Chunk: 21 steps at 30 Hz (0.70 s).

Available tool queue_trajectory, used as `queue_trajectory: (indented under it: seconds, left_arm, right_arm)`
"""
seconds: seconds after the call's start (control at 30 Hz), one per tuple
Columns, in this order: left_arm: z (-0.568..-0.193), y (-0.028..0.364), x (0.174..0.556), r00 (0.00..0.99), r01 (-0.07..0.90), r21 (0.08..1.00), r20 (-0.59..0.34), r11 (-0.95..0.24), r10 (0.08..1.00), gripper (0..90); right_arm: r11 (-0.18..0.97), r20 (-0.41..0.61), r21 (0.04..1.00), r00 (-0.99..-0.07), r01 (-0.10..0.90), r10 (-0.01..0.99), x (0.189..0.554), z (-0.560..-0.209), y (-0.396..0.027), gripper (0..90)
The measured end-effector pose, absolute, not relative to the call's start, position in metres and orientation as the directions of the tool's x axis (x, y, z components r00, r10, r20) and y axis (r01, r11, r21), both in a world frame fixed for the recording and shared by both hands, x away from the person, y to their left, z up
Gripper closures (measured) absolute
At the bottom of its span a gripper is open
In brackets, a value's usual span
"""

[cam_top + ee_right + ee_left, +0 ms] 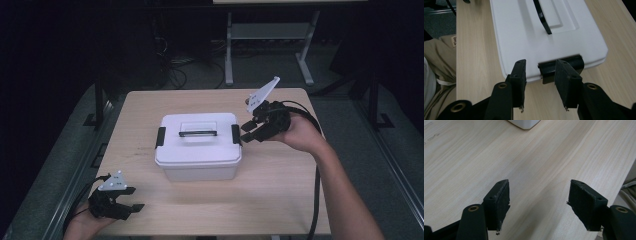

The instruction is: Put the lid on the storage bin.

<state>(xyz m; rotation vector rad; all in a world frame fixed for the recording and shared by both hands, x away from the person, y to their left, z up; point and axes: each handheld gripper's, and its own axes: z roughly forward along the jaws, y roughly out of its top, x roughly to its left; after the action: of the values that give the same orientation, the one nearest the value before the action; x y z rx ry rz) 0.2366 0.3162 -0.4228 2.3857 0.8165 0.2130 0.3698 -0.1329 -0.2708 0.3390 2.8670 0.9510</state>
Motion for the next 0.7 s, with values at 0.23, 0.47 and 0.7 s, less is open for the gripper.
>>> queue_trajectory:
  seconds: [0.23, 0.47, 0.7]
  left_arm:
    - [-0.423, 0.316, 0.237, 0.797, 0.507, 0.588, -0.04, -0.63, 0.603, 33.0]
    - [-0.423, 0.316, 0.237, 0.797, 0.508, 0.586, -0.04, -0.632, 0.603, 33.0]
    - [-0.423, 0.317, 0.237, 0.796, 0.508, 0.586, -0.04, -0.631, 0.604, 33.0]
  right_arm:
    - [0.782, -0.022, 0.595, -0.968, 0.187, 0.249, 0.368, -0.274, -0.139, 60.6]
    - [0.777, -0.017, 0.595, -0.964, 0.202, 0.264, 0.366, -0.277, -0.146, 59.8]
    - [0.773, -0.012, 0.596, -0.961, 0.216, 0.277, 0.364, -0.281, -0.153, 59.7]
